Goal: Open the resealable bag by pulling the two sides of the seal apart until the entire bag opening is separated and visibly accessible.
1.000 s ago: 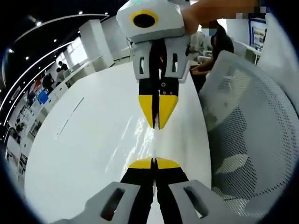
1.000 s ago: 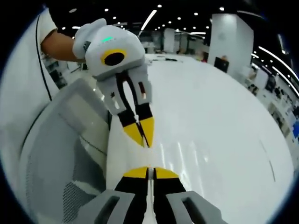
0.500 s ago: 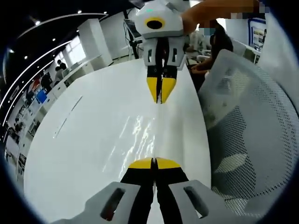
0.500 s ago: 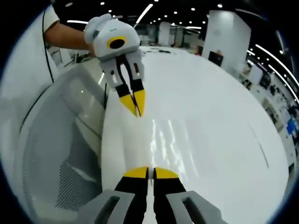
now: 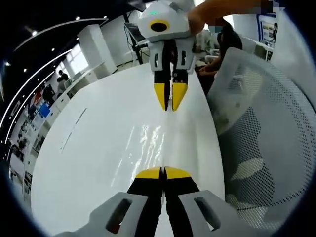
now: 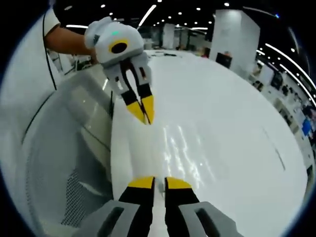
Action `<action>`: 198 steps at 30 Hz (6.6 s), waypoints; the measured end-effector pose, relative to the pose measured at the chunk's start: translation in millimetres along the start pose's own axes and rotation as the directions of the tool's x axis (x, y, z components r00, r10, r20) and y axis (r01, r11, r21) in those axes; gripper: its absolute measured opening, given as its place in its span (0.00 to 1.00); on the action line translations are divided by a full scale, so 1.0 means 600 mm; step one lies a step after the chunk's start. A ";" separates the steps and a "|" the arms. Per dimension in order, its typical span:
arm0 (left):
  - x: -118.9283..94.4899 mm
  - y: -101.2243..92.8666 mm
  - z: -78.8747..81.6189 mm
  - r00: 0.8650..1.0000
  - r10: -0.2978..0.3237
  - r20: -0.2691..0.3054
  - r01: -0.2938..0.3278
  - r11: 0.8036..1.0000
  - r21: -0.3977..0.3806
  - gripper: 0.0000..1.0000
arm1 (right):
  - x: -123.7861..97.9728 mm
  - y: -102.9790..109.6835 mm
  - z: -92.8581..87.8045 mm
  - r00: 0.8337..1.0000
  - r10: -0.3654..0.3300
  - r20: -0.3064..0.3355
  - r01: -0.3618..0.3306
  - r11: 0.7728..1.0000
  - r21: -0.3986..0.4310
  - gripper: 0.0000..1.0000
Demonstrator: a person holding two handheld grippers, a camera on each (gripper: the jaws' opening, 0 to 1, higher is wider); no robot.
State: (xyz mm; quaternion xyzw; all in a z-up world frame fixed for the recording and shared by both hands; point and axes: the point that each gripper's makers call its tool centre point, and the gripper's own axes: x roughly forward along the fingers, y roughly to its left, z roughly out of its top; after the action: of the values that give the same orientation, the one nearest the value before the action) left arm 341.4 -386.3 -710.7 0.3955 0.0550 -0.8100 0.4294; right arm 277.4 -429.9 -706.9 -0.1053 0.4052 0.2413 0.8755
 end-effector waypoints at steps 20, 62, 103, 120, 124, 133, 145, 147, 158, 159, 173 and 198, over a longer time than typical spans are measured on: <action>0.006 -0.002 0.010 1.000 0.009 0.007 -0.009 0.997 0.074 0.00 | 0.031 -0.003 0.045 0.998 0.043 0.040 -0.045 0.997 0.065 0.04; 0.005 -0.017 0.006 0.996 -0.048 0.077 0.041 0.995 0.087 0.07 | 0.076 0.012 0.025 0.991 0.112 -0.076 -0.097 0.980 0.176 0.00; 0.036 -0.028 0.021 0.997 -0.067 -0.039 0.075 0.965 0.251 0.02 | 0.014 -0.072 0.103 0.976 -0.218 0.032 0.216 0.975 0.044 0.00; 0.040 -0.013 0.048 0.998 -0.061 -0.028 0.066 0.969 0.239 0.00 | -0.043 -0.121 0.146 0.881 -0.446 0.159 0.445 0.894 0.044 0.00; 0.042 -0.007 0.053 0.998 -0.053 -0.025 0.058 0.970 0.235 0.00 | -0.054 -0.125 0.155 0.857 -0.481 0.182 0.486 0.874 0.022 0.00; 0.045 0.009 0.056 0.999 -0.015 -0.044 0.025 0.973 0.228 0.00 | -0.064 -0.130 0.156 0.842 -0.499 0.204 0.503 0.864 0.035 0.00; 0.041 0.033 0.050 0.997 0.051 -0.052 -0.040 0.980 0.197 0.02 | -0.044 -0.128 0.145 0.855 -0.486 0.184 0.488 0.872 0.033 0.00; 0.037 0.037 0.051 0.997 0.061 -0.039 -0.053 0.982 0.183 0.05 | -0.039 -0.128 0.141 0.858 -0.484 0.174 0.488 0.873 0.022 0.00; 0.005 0.036 0.043 0.996 0.091 -0.003 -0.090 0.988 0.125 0.13 | -0.013 -0.134 0.114 0.881 -0.459 0.111 0.466 0.884 -0.038 0.00; 0.002 0.035 0.041 0.996 0.094 0.000 -0.094 0.989 0.118 0.13 | -0.012 -0.136 0.112 0.882 -0.459 0.108 0.465 0.884 -0.041 0.00; -0.039 0.035 -0.013 0.988 0.156 0.001 -0.155 0.987 -0.047 0.18 | 0.011 -0.155 0.086 0.895 -0.443 0.051 0.445 0.893 -0.061 0.00; -0.097 0.025 -0.077 0.966 0.257 -0.018 -0.254 0.935 -0.246 0.22 | 0.053 -0.201 0.038 0.888 -0.454 -0.070 0.419 0.862 -0.286 0.00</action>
State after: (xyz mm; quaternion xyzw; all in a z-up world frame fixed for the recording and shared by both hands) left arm 398.4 -338.1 -698.3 0.3370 0.1001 -0.7371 0.5772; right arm 371.5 -514.5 -717.6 -0.3257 0.3932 0.0803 0.8561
